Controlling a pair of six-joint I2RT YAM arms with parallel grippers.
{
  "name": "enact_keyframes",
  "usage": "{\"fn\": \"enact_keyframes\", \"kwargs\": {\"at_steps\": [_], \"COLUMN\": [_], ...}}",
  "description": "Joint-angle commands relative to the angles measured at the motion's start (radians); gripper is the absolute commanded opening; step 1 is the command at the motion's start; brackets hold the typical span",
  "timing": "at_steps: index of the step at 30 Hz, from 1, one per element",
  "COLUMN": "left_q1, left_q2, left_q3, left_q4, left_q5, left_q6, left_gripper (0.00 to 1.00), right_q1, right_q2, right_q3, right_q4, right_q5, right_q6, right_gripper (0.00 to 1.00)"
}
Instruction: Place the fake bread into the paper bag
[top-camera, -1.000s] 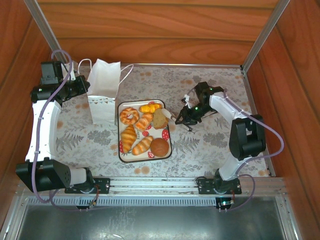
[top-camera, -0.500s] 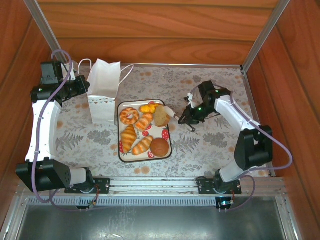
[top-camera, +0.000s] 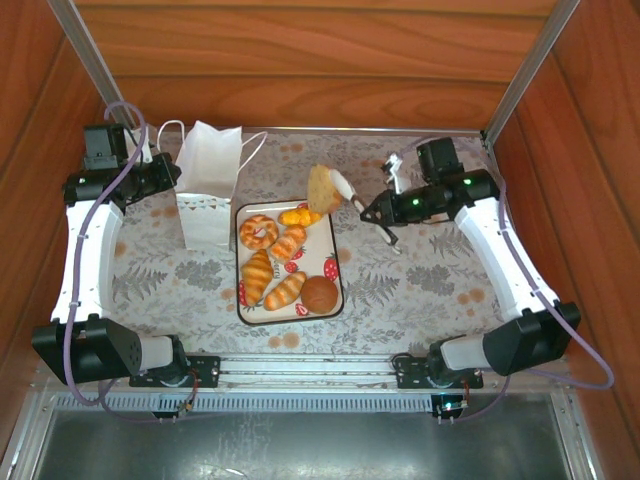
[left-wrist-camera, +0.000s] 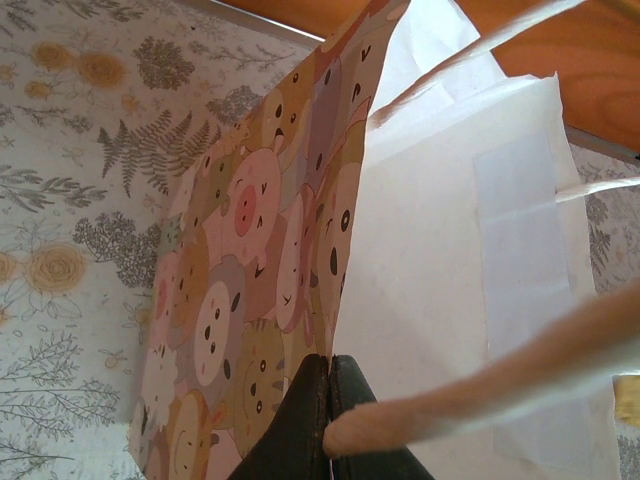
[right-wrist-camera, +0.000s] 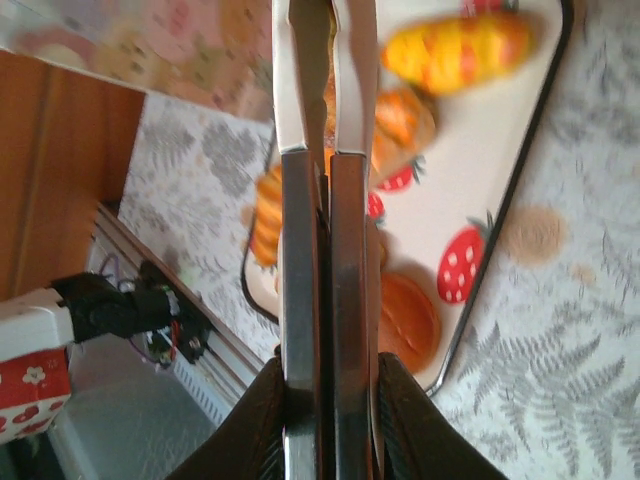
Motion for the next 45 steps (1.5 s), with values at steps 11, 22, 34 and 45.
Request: {"fn": "enact_keyframes", "kwargs": {"at_steps": [11,22,34,45], "left_q1": [-0.005,-0.005,-0.008,-0.01], "left_q2": [-0.005,0.001,0.015,0.021], "left_q3": [-0.005,-0.007,-0.012,-0.017], "left_q4": [0.031,0.039,0.05,0.057], "left_q5": [0.003,0.007,0.007,0.009], "left_q6": [-0.008,-0.012,-0.019,-0.017], "left_gripper": [0.0,0.0,0.0,0.0], "right_q1": [0.135,0.319,0.416,0.458], "right_q2": [0.104,0.36,0.589,0.687], "right_q3": [0.459,0.74,0.939,0.945], "right_q4": [0.111,0.164,0.056,0.023], "right_q5": [0.025,0.084,0.18,0.16], "right_q6": [0.034,0.035,0.027,0.046], "right_gripper": [0.11,0.1,0.1,0.1]}}
